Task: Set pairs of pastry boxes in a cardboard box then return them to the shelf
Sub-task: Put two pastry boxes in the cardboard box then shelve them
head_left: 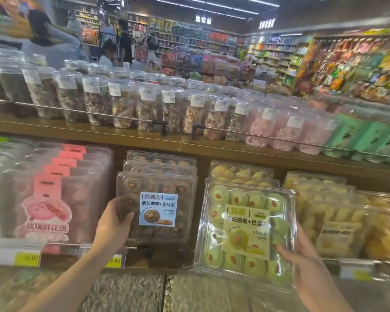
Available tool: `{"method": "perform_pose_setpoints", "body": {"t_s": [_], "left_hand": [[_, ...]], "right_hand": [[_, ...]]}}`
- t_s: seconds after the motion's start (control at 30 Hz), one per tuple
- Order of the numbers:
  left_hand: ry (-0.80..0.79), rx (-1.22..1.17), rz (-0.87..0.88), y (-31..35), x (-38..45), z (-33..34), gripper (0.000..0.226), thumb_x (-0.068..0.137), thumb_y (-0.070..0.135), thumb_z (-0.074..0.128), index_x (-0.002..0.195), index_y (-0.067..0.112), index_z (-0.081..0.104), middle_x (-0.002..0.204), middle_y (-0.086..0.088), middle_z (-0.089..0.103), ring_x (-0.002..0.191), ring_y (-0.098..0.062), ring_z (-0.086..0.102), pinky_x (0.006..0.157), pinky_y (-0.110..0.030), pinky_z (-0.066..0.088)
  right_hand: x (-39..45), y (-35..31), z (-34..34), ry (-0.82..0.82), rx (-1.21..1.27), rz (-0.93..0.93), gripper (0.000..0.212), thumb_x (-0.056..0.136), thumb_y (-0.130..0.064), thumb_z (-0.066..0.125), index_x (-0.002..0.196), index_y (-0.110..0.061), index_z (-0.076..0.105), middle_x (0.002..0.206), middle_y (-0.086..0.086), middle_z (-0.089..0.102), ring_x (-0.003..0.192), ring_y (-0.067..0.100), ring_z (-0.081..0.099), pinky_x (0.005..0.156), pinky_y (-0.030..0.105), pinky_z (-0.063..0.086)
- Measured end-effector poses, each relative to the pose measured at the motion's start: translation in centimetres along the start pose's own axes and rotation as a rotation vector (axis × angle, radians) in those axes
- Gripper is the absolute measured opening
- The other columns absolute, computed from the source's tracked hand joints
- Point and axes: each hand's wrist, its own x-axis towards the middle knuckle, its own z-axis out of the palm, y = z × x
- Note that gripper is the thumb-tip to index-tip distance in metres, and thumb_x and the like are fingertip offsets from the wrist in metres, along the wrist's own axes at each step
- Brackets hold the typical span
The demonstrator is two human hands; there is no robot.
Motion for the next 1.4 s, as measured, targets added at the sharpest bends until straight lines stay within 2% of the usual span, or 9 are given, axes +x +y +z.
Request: {"method": "perform_pose_setpoints", "body": {"t_s": [0.17,0.27,0.37,0.5,0.67,0.83,0.93,1.07,1.4], "left_hand": [[0.037,0.107,-0.028,1.6,-1.0,-0.2,0.073,0.093,0.012,0.073,0.155,0.013,0.034,0.145,-0.018,0.044,0.129,-0.031,0.047,0.111,-0.045,0.038],[0.044,0.169,0.068,2.5,-2.8,0.0,0.095,0.089,0.006,0.076,0.162,0.013,0.017,0.158,-0.021,0.023,0.145,-0.038,0.026,0.121,-0.051,0.025],[0.073,0.252,0.304,3.6,-5.6,1.4,0.087,0.084,0.003,0.08,0.157,0.01,0.032,0.155,-0.018,0.028,0.143,-0.037,0.026,0.116,-0.045,0.032],[-0.301,0.11,0.353,7.8,-10.1,4.3,0.062,0.094,0.024,0.073,0.144,0.041,0.04,0.142,0.015,0.049,0.126,-0.003,0.05,0.091,-0.008,0.042],[-0.642,-0.016,0.186,10.2,-12.4,10.0,0.086,0.084,0.058,0.075,0.156,0.044,0.03,0.142,0.029,0.053,0.13,-0.001,0.055,0.109,-0.033,0.05],[-0.574,-0.002,0.174,11.1,-11.7,14.3,0.079,0.092,0.015,0.072,0.155,0.041,0.03,0.138,0.017,0.061,0.116,-0.005,0.065,0.095,-0.038,0.06],[-0.463,0.022,0.181,12.0,-11.4,16.1,0.075,0.094,0.01,0.071,0.151,0.037,0.031,0.129,0.019,0.061,0.113,-0.005,0.065,0.096,-0.037,0.058],[-0.343,0.03,0.207,11.9,-11.0,17.3,0.072,0.094,0.003,0.07,0.149,0.033,0.034,0.12,0.026,0.056,0.116,-0.008,0.06,0.094,-0.027,0.053],[-0.272,0.011,0.13,8.4,-9.3,18.6,0.058,0.092,0.001,0.072,0.13,0.038,0.048,0.126,0.018,0.061,0.105,0.008,0.063,0.082,-0.022,0.058]], "right_hand": [[-0.9,-0.4,-0.3,0.021,0.01,-0.012,0.087,0.092,0.021,0.045,0.133,-0.055,0.033,0.075,-0.043,0.064,0.064,-0.022,0.06,0.086,0.029,0.034],[-0.8,-0.3,-1.0,0.016,-0.014,-0.039,0.088,0.091,0.018,0.05,0.138,-0.054,0.036,0.088,-0.042,0.062,0.092,-0.016,0.061,0.094,0.03,0.036],[-1.0,-0.4,-1.5,0.027,0.044,-0.011,0.087,0.092,0.017,0.05,0.147,-0.047,0.032,0.109,-0.031,0.058,0.087,-0.013,0.057,0.083,0.025,0.041],[-0.8,-0.2,-2.9,0.007,0.061,0.0,0.092,0.083,0.01,0.06,0.153,-0.042,0.033,0.152,-0.018,0.043,0.129,-0.001,0.042,0.106,0.033,0.037],[0.0,-0.3,-4.4,-0.043,-0.024,-0.067,0.084,0.093,0.017,0.05,0.141,-0.051,0.036,0.105,-0.04,0.06,0.09,-0.015,0.066,0.068,0.016,0.048],[2.5,-0.2,-6.7,-0.054,-0.11,-0.087,0.074,0.095,0.013,0.05,0.136,-0.047,0.038,0.119,-0.029,0.063,0.09,-0.018,0.064,0.077,0.022,0.047],[4.1,0.0,-7.0,-0.088,-0.21,-0.164,0.067,0.101,-0.003,0.054,0.138,-0.053,0.029,0.129,-0.039,0.042,0.1,-0.028,0.052,0.093,0.011,0.046],[6.5,0.7,-6.5,-0.099,-0.385,-0.234,0.069,0.104,-0.015,0.052,0.146,-0.056,0.016,0.132,-0.05,0.023,0.131,-0.016,0.032,0.111,0.022,0.029],[10.7,4.8,-4.9,0.049,-0.572,-0.193,0.062,0.103,-0.022,0.057,0.156,-0.031,0.027,0.153,-0.007,0.045,0.138,0.007,0.04,0.113,0.032,0.036]]}}
